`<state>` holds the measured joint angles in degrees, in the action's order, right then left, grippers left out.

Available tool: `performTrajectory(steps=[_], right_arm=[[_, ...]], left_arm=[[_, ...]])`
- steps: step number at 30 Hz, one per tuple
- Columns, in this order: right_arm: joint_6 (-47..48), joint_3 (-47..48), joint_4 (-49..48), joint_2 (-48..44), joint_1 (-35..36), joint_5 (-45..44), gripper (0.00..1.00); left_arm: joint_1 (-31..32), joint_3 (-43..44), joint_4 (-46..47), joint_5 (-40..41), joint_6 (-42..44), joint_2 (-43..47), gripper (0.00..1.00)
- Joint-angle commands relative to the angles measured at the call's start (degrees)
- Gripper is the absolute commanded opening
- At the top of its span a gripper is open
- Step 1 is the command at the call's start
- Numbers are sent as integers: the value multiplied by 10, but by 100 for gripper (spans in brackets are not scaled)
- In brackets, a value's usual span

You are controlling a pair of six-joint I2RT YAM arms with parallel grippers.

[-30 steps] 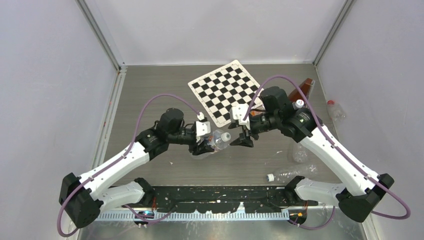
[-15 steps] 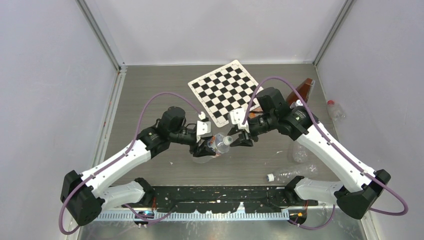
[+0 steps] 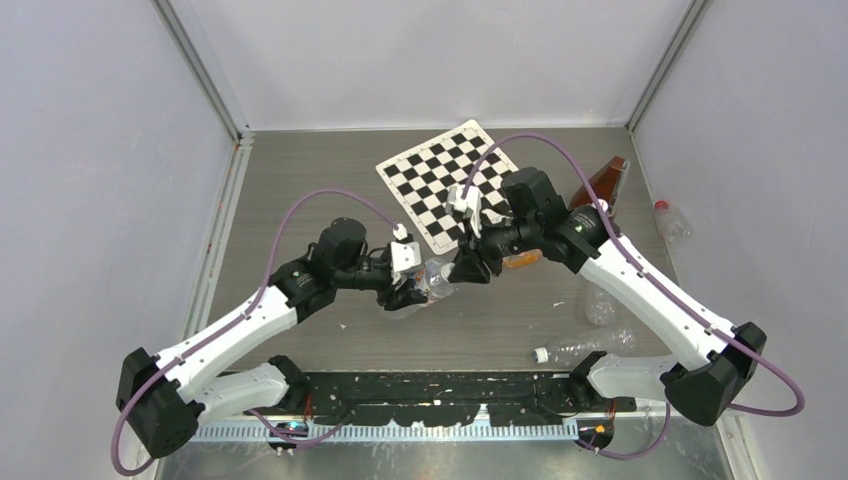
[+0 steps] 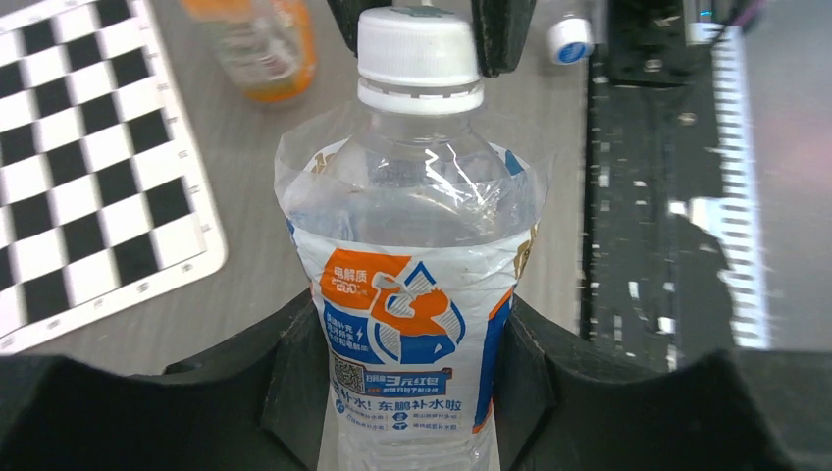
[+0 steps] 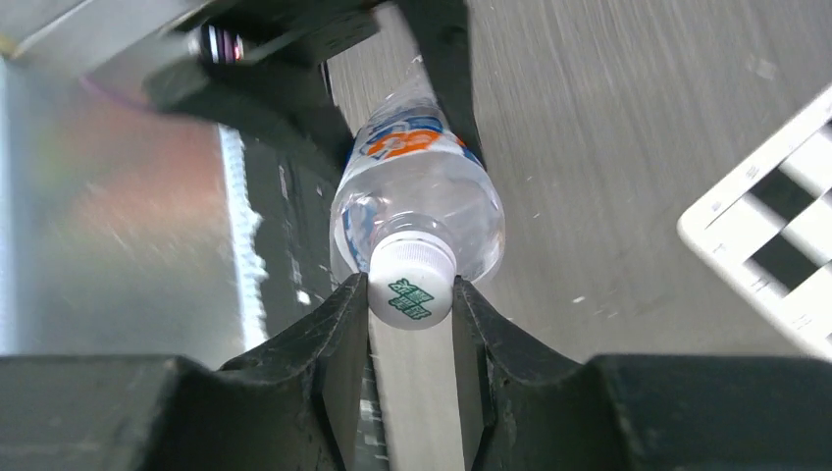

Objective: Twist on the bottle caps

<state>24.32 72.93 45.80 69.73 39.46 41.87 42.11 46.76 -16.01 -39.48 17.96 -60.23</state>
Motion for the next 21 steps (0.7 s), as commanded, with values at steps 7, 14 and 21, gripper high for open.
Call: performTrajectory(steps=[7,14,21], right_arm=[[-719,-72,-163,-3,6,-297,1],[-730,-87,-228,-29,-5,-301,8],[-189,-40,-150,-87,-5,-139,62]], left_arm=[[183,-102,273,464,134,58,0],[228,-130,333,570,169,43,0],[135,-101,166,383,39,81,0]])
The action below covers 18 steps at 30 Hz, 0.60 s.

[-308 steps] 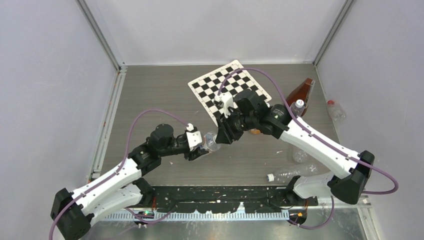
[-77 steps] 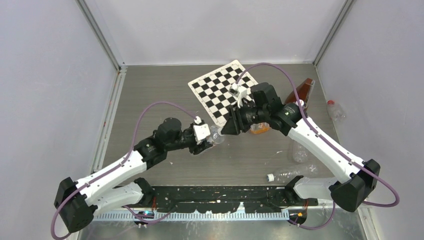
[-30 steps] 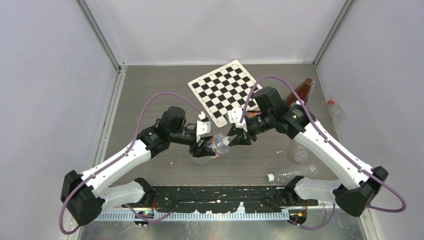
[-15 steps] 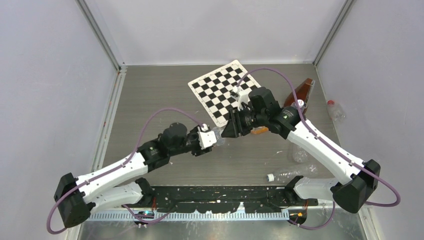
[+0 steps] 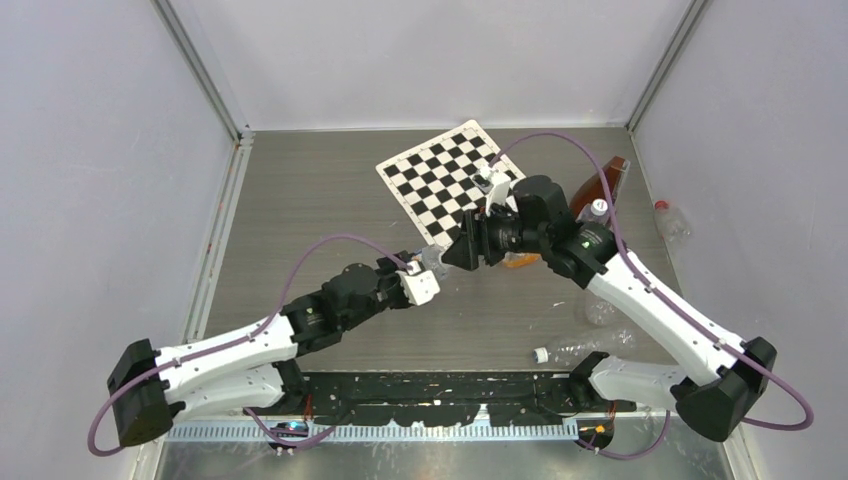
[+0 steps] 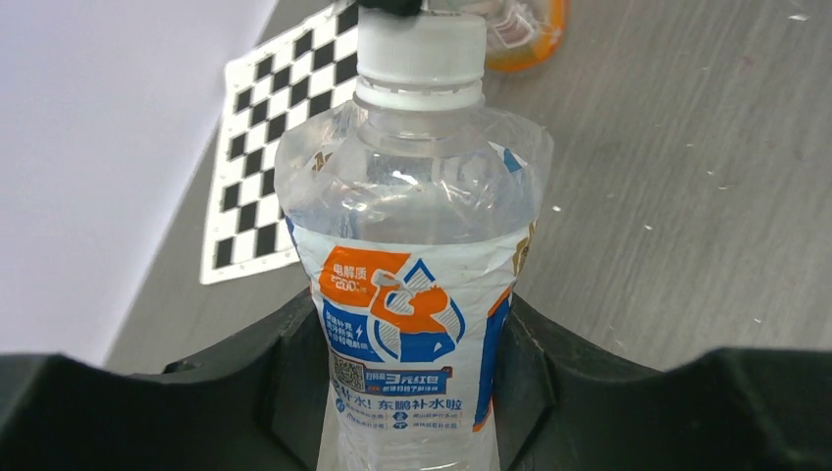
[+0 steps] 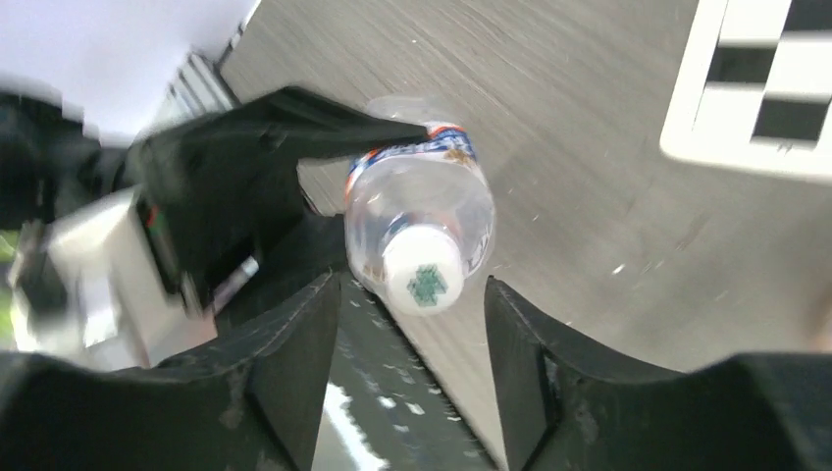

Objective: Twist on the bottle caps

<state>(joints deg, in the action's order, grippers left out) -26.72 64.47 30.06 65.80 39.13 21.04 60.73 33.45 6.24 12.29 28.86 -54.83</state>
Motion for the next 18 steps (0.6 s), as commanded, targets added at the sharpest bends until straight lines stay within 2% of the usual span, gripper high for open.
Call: performTrajectory(steps=[1,2,7,12,18], right_arm=[[374,45,36,-54,-2,99,63],[464,42,48,-67,-2,126,64],[645,42,98,-71,-2,203,65],[714,80,169,-22,-2,257,61],[724,80,158,-19,-1,267,58]], left_arm=[[-69,39,-77,-175,-81,30,0],[-89,45,-100,-211,-88,31,0],[-129,92,-165,-346,-100,22,0],[-137,123,-185,-431,-103,-7,0],[-137,132,-180,-462,-111,-16,0]])
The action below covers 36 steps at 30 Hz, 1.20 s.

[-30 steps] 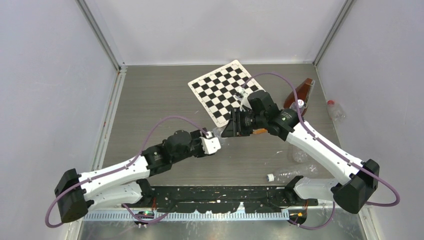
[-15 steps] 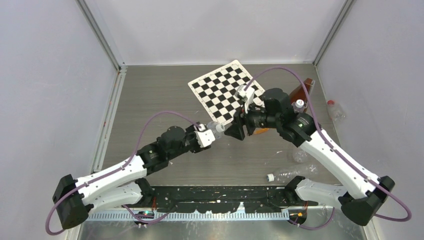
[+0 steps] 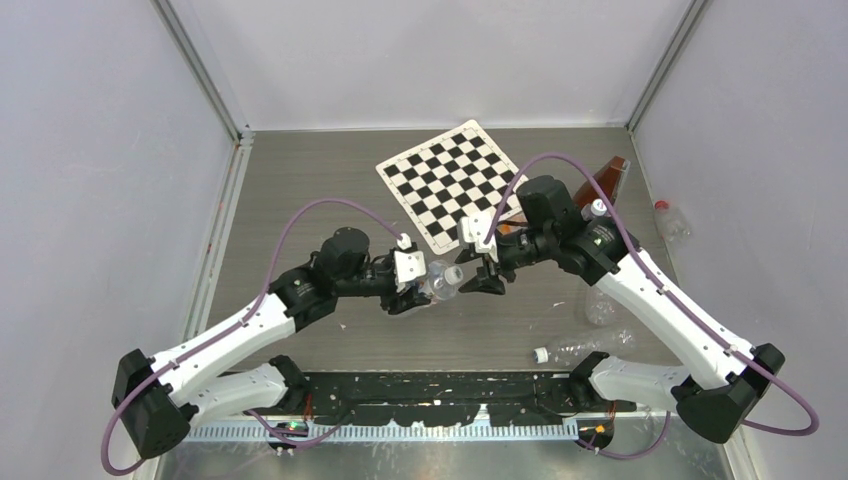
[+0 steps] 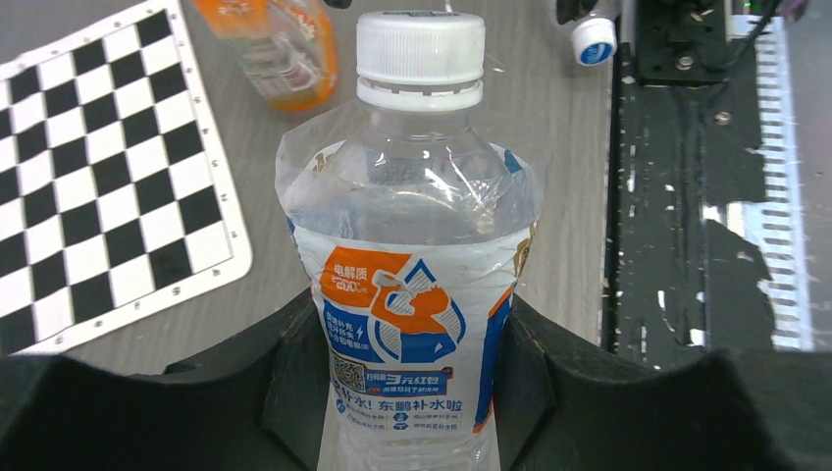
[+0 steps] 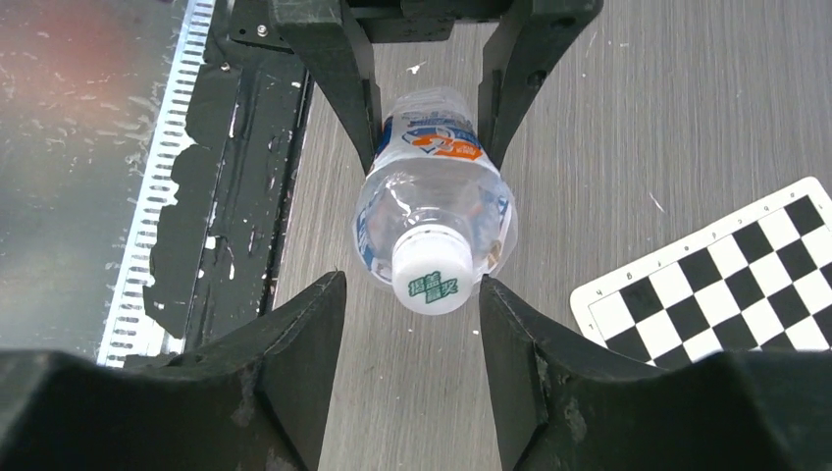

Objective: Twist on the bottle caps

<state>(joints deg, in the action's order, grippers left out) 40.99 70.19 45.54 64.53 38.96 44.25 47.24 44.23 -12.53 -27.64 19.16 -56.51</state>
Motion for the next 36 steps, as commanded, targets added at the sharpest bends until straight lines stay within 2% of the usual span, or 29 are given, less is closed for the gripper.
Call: performTrajectory(steps=[1,9,11,13,16,19,21,23,27,29,33,35,36], right_arm=[[47,22,3,-7,1,35,57],[32,19,6,-1,1,52,45],[13,20,6,3,1,52,28],[-7,27,18,11,1,52,18],[-89,34,24,27,2,36,12],[-195,30,3,33,9,-6,11],[-301,19,-31,30,14,-55,11],[-454,5,-64,23,15,-122,9],[-671,-17,-84,8,16,-266,2],[-757,-23,-78,6,16,-323,1],[-847,-31,-83,10,16,-348,1],[-850,-23,-84,7,16,-367,9],[-845,-19,-88,5,16,-374,21]], left_arm=[[-2,24,8,-64,-15,1,0],[-2,26,17,-82,-28,-3,0],[-2,25,22,-81,-32,-2,0],[-2,22,36,-79,-38,2,0],[-1,15,65,-56,-52,8,0],[3,2,103,-20,-62,9,0],[20,-7,121,30,-51,11,0],[48,-19,160,110,-31,16,0],[120,-63,256,272,23,17,0],[153,-79,304,340,59,7,1],[192,-107,399,420,100,-29,3],[195,-117,431,442,98,-44,4],[195,-121,441,450,93,-49,5]])
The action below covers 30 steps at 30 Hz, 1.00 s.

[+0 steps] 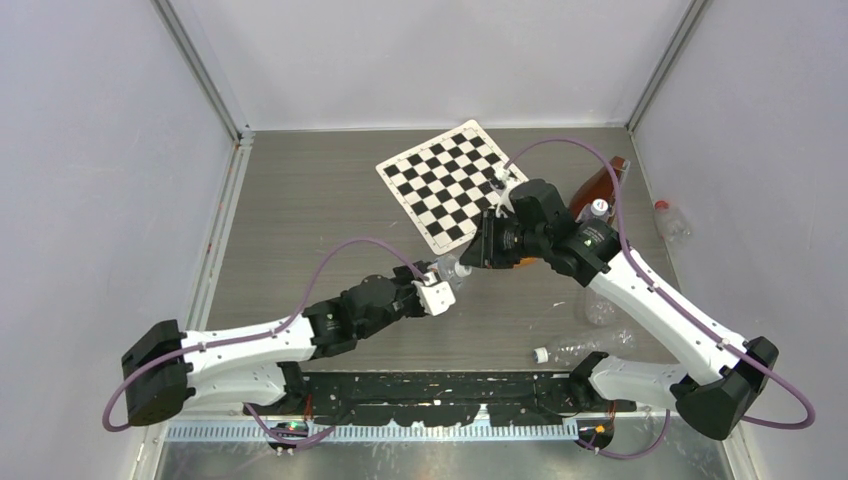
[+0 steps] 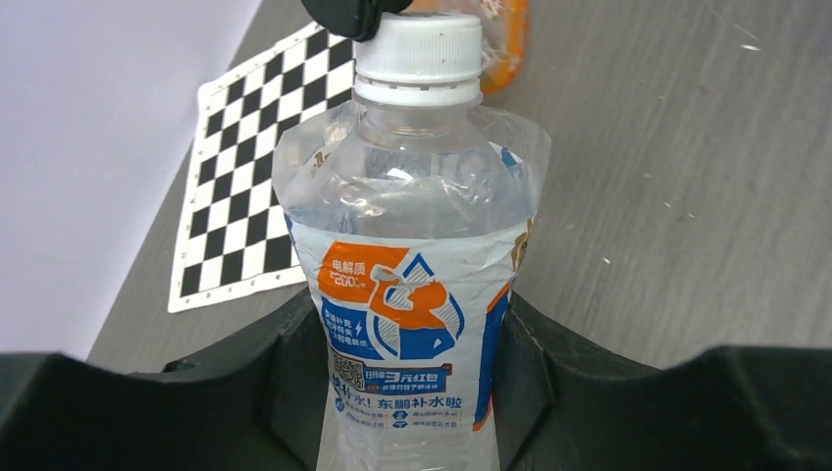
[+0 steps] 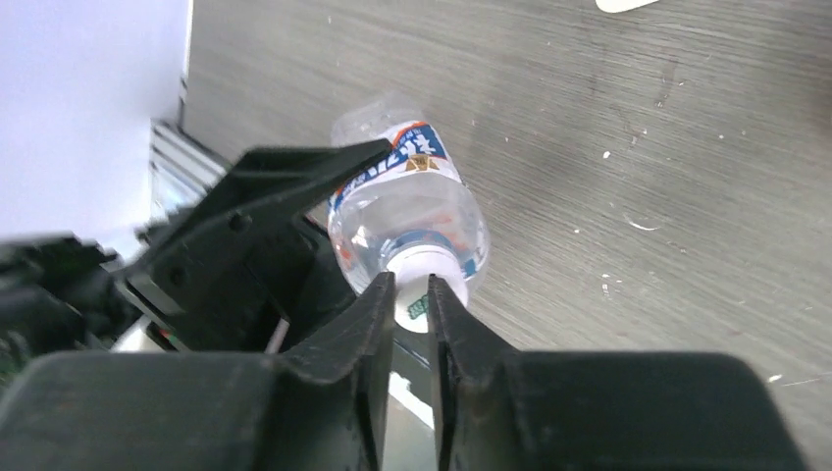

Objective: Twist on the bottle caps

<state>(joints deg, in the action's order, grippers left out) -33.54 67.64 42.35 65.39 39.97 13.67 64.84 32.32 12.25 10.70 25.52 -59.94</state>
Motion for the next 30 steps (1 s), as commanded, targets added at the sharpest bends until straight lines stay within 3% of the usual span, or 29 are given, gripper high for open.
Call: performTrajectory(steps=[1,2,5,11,16,20,24,25,28,30], right_arm=[[-84,12,-61,-13,6,-81,28],[-56,13,-80,-19,6,-83,42],[7,-12,-144,-56,6,-54,56],[61,-82,-238,-77,5,-13,69],[51,-119,-295,-69,6,5,69],[55,-131,-300,-68,7,6,62],[61,-144,-307,-78,7,3,27],[70,-145,-301,-82,7,-2,22],[102,-143,-276,-92,7,-29,4],[138,-138,-241,-98,7,-64,1]], left_arm=[[19,-6,203,78,20,-19,5],[19,-12,211,86,3,-20,5],[19,-33,237,104,-51,-20,5],[18,-53,293,104,-136,-37,5],[19,-44,325,100,-160,-60,6],[19,-34,340,94,-171,-75,7],[17,-33,351,101,-187,-86,15],[18,-34,350,105,-189,-86,22],[17,-36,327,121,-200,-76,65],[13,-37,288,129,-209,-57,83]])
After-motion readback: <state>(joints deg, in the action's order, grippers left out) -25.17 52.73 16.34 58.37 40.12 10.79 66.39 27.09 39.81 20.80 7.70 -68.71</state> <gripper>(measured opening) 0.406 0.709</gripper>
